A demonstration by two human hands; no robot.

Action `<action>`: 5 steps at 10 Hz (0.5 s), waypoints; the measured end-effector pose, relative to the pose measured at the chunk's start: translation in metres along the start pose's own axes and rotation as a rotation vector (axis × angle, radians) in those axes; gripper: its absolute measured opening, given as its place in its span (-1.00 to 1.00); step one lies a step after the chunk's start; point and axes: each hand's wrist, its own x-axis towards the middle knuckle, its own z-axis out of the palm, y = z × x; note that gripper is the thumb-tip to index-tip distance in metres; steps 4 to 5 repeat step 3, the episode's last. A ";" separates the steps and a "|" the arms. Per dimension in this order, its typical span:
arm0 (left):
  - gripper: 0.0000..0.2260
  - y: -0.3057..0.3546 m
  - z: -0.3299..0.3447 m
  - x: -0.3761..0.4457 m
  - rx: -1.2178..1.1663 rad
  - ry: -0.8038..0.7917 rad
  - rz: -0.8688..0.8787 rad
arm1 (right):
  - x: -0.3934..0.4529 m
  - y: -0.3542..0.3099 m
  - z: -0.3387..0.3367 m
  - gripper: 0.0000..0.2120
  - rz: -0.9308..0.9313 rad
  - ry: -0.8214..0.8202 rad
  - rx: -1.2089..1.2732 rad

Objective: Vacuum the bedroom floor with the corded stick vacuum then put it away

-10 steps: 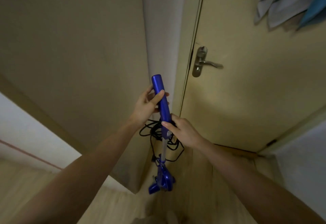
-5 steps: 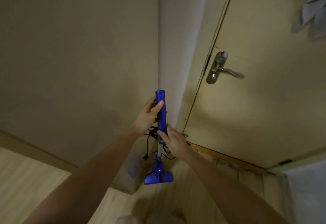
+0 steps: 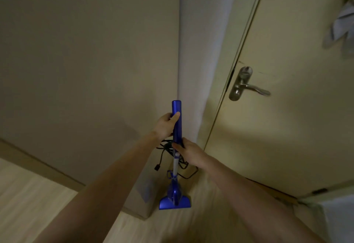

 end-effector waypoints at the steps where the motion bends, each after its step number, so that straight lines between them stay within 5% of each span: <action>1: -0.63 -0.003 -0.001 -0.010 -0.037 -0.025 -0.027 | -0.014 0.001 -0.006 -0.74 -0.032 -0.030 -0.007; 3: -0.70 -0.030 -0.014 -0.028 0.153 0.107 0.022 | -0.056 -0.020 -0.044 -0.71 -0.157 0.141 0.069; 5: -0.70 -0.030 -0.014 -0.028 0.153 0.107 0.022 | -0.056 -0.020 -0.044 -0.71 -0.157 0.141 0.069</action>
